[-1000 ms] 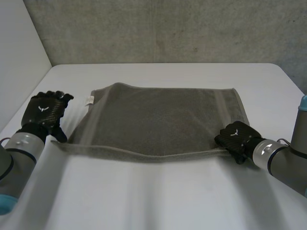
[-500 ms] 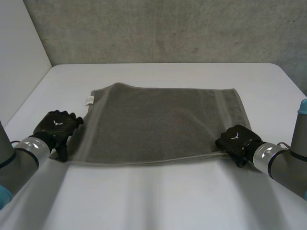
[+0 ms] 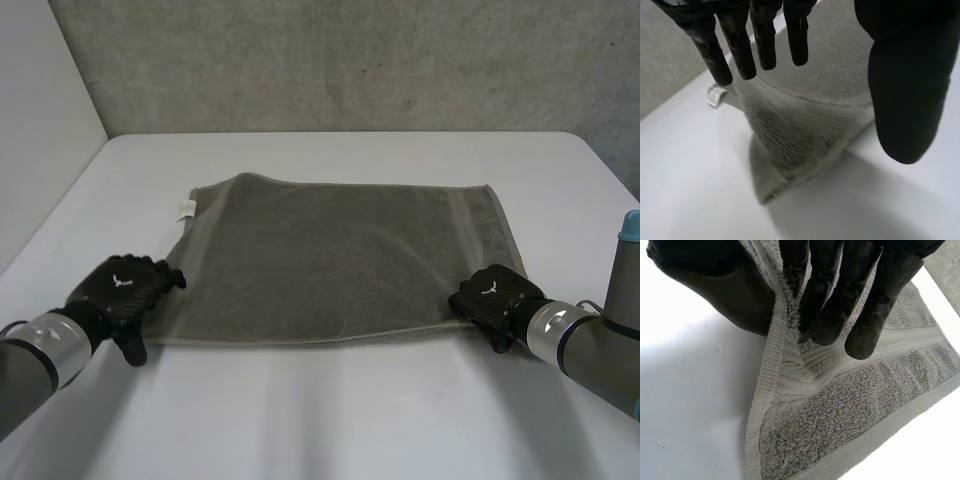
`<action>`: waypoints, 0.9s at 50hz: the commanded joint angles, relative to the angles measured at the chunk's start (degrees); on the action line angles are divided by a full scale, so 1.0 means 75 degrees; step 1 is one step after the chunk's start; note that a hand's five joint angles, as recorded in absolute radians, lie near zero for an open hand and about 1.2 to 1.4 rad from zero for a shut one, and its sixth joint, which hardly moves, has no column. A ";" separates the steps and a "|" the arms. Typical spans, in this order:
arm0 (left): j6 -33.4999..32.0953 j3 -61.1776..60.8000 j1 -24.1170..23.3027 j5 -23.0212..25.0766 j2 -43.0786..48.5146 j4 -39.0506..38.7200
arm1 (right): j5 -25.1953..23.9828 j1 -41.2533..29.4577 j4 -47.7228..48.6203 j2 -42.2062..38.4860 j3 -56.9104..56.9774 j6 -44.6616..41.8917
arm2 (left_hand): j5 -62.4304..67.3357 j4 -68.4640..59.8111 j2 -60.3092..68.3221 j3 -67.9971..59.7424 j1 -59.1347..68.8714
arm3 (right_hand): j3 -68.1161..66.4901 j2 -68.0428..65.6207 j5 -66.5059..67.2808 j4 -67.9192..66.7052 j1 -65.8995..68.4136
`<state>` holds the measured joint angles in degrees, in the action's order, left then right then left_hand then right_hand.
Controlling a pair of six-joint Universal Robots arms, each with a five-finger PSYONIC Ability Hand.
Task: Fold the laundry
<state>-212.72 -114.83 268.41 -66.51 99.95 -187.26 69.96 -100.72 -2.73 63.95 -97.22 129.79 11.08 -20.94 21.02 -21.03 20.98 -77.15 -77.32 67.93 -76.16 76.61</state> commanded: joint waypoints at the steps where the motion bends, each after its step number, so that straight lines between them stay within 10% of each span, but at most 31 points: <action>1: -0.0008 0.0042 0.0012 -0.0015 0.0560 -0.0345 | 0.0001 0.0000 -0.0011 -0.0007 -0.0011 0.0003 | 0.0637 -0.0656 0.0646 -0.0643 0.0650 | -0.0379 -0.0358 0.0276 -0.0512 0.0452; 45: 0.0004 0.0370 -0.0128 0.0009 0.1192 -0.0955 | -0.0011 0.0058 -0.0011 -0.0101 0.0001 -0.0008 | 0.1915 -0.1934 0.1924 -0.1922 0.1928 | -0.0379 -0.0358 0.0276 -0.0512 0.0452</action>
<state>-212.55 -112.17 267.48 -66.49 107.78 -194.30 69.87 -100.28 -2.78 63.24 -97.19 129.72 20.78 -30.79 30.87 -30.81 30.74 -77.16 -77.32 67.93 -76.16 76.61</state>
